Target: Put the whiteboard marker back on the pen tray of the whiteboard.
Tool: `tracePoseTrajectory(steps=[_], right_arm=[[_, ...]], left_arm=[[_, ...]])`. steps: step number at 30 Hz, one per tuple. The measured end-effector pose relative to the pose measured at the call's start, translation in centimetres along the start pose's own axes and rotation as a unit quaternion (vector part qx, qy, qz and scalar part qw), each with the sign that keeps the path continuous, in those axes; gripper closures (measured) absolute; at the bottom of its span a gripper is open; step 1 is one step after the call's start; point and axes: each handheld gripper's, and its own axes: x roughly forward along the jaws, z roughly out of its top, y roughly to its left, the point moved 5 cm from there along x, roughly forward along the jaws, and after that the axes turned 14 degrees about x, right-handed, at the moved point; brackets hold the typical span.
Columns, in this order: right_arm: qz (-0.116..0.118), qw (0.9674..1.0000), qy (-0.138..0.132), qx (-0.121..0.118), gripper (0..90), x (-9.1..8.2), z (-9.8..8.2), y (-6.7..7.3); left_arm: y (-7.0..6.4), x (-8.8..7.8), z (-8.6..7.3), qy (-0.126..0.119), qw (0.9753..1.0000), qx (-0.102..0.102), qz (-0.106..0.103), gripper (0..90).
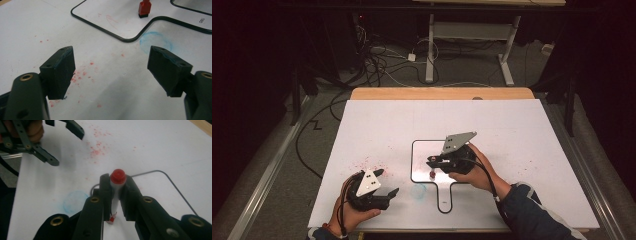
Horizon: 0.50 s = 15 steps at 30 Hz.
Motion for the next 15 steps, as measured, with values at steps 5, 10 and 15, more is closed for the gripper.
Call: tracePoseTrajectory(steps=[5, 10, 15], right_arm=[[0.010, 0.9998, -0.015, -0.001, 81.5, 1.6, 0.9, 0.8], [0.005, 0.9998, -0.020, -0.008, 81.4, 3.4, 2.2, 0.9], [-0.056, 0.9980, -0.018, -0.025, 81.5, 4.2, 3.4, -1.2]], left_arm=[[0.0, 0.1, 0.1, 0.000, 1.0000, 0.004, 0.000, 21.3], [0.0, -0.1, 0.0, -0.003, 1.0000, 0.002, 0.000, 21.3], [0.0, -0.2, 0.0, -0.002, 1.0000, 0.002, -0.001, 21.3]])
